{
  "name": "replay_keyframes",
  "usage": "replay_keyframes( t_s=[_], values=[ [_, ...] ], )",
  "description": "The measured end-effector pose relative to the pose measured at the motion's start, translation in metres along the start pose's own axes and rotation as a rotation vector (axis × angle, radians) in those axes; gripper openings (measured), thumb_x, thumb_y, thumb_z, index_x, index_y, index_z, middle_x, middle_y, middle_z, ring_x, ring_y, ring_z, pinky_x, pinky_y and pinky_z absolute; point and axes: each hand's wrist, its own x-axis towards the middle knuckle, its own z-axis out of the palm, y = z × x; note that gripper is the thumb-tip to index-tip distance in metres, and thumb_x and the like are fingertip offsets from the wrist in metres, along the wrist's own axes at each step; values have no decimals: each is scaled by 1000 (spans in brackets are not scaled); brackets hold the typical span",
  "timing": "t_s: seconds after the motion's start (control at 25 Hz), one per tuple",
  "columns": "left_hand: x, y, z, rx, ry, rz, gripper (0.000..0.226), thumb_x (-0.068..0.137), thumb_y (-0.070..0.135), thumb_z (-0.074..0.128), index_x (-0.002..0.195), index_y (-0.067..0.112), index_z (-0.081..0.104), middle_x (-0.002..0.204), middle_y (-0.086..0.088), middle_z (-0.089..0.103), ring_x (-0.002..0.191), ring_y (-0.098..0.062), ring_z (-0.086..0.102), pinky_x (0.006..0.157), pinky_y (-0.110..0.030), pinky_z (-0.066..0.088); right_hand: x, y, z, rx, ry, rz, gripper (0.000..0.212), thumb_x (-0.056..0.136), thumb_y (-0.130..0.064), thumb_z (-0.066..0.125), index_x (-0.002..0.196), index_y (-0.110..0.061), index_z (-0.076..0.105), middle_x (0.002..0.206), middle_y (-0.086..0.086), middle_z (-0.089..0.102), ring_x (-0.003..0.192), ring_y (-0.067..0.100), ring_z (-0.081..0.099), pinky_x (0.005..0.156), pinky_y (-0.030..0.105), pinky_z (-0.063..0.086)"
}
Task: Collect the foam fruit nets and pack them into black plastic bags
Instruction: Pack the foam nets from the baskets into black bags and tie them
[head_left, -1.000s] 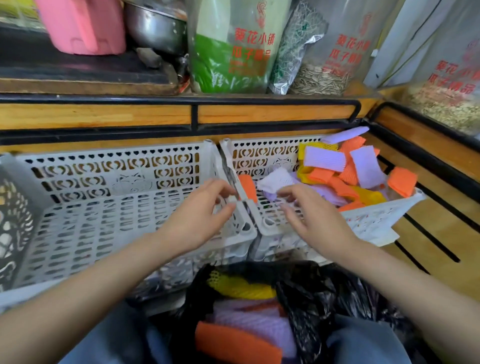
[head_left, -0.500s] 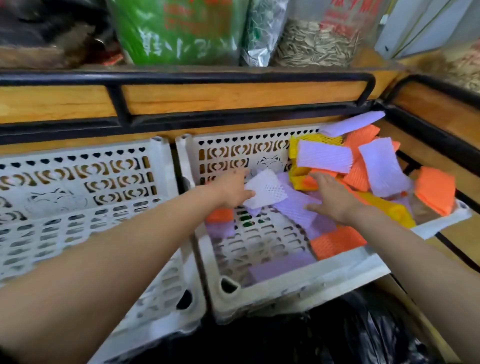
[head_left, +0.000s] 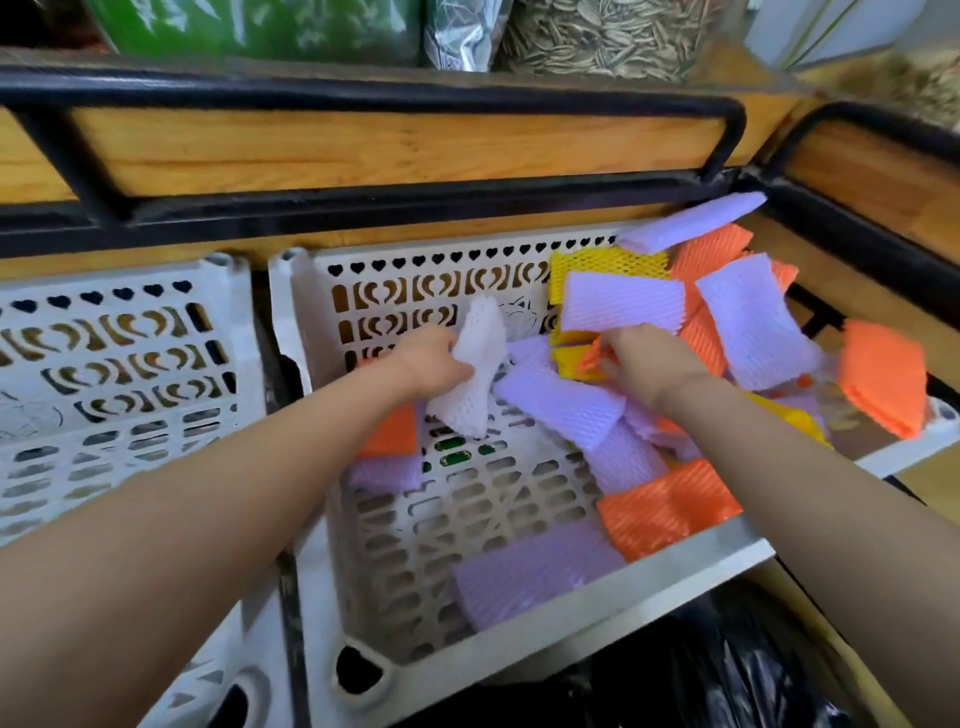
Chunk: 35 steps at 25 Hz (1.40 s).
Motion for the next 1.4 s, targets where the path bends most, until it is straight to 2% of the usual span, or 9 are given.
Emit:
replay_keyframes(
  t_s=[0.12, 0.32, 0.44, 0.56, 0.76, 0.88, 1.16, 1.24, 1.4],
  values=[
    [-25, 6, -9, -181, 163, -8, 28, 96, 17, 48, 119, 3, 55, 111, -15, 60, 102, -28, 59, 88, -43, 53, -17, -15, -22, 136, 161, 22, 27, 96, -28, 47, 108, -5, 54, 101, 20, 64, 94, 37, 59, 66, 37, 39],
    [-65, 14, -8, -497, 250, 0, 27, 96, 16, 46, 121, 6, 50, 112, -12, 58, 100, -27, 59, 89, -46, 52, -74, -68, -70, 551, 473, -105, 20, 98, -22, 44, 108, -5, 47, 71, 4, 54, 75, 35, 59, 56, 34, 24],
    [-88, 22, -6, -862, 235, -33, 26, 99, 25, 41, 115, 7, 52, 109, -13, 62, 93, -25, 63, 84, -40, 54, -101, -101, -76, 705, 349, -299, 18, 98, -19, 44, 113, -9, 48, 104, 6, 65, 93, 24, 62, 74, 32, 43],
    [-106, 21, -18, -1162, 83, 57, 48, 100, 47, 28, 118, 14, 57, 101, -9, 70, 88, -23, 68, 82, -41, 56, -113, -120, -73, 820, 249, -433, 14, 97, -15, 49, 110, -11, 52, 132, -2, 54, 120, 12, 52, 99, 30, 41],
    [-111, 11, -22, -993, 248, 47, 37, 92, 29, 58, 125, 13, 53, 108, -9, 66, 92, -24, 67, 70, -37, 57, -99, -110, -73, 923, 161, -489, 19, 94, -30, 53, 110, -20, 57, 110, -14, 62, 105, -1, 57, 91, 17, 44],
    [-106, 8, -24, -932, 342, 58, 36, 93, 26, 57, 126, 13, 51, 109, -7, 65, 93, -20, 65, 69, -28, 52, -60, -73, -57, 671, 292, -301, 28, 95, -21, 52, 122, -12, 51, 122, -2, 58, 113, 12, 55, 97, 28, 43],
    [-101, 9, -25, -865, 352, 105, 40, 94, 28, 54, 131, 15, 47, 113, -2, 62, 100, -17, 62, 76, -28, 54, 5, -17, -22, 173, -17, 8, 77, 90, -22, 61, 148, -4, 14, 153, 19, 22, 142, 32, 18, 116, 40, 16],
    [-100, 13, -24, -904, 346, 118, 38, 94, 27, 54, 130, 15, 48, 111, 0, 63, 98, -14, 62, 76, -29, 55, 9, -23, -22, 88, -43, 23, 76, 87, -23, 65, 146, -6, 20, 147, 19, 32, 137, 32, 29, 112, 40, 22],
    [-100, 17, -22, -883, 310, 159, 39, 95, 28, 53, 132, 20, 45, 112, 4, 61, 91, -3, 59, 52, -8, 47, 3, -32, -25, 50, 15, -10, 51, 83, -24, 69, 126, -10, 47, 121, 12, 50, 113, 31, 50, 89, 37, 40]
  ],
)
